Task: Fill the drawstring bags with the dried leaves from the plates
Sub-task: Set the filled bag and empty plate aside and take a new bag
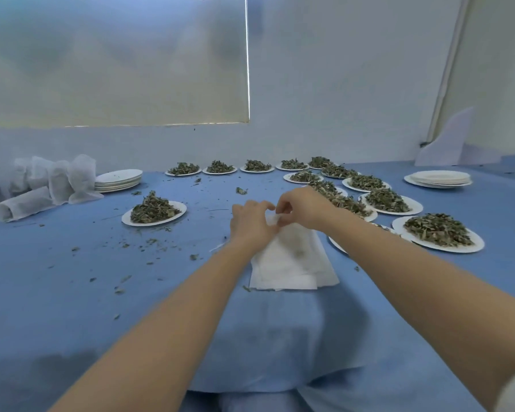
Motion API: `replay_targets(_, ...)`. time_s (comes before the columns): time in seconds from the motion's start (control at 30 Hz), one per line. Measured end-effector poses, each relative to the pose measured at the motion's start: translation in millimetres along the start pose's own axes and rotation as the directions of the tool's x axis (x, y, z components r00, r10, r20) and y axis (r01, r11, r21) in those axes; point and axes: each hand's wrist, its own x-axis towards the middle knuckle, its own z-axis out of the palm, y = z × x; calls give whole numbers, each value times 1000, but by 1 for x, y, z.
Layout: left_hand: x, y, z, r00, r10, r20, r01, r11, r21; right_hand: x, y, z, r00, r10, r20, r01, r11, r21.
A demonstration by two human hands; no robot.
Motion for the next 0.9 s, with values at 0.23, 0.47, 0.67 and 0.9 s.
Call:
replay_targets(0.23, 27, -12, -56, 945, -310, -102, 189, 775, -603, 46, -14, -39, 979, -89, -186, 122, 977, 176)
replay_targets(0.47, 64, -57, -118, 925, -278, -259, 89, 822, -562, 107, -61, -50, 922, -248, -298, 298, 945, 136)
replay_targets(0.67, 81, -98, -140, 891, -193, -410, 61, 948, -313, 154, -99, -40, 967, -199, -157, 242, 908, 343)
replay_targets(0.9, 103, -133, -142, 874, -146, -464, 18, 963, -269, 184, -121, -9, 949, -231, -213, 311, 798, 516)
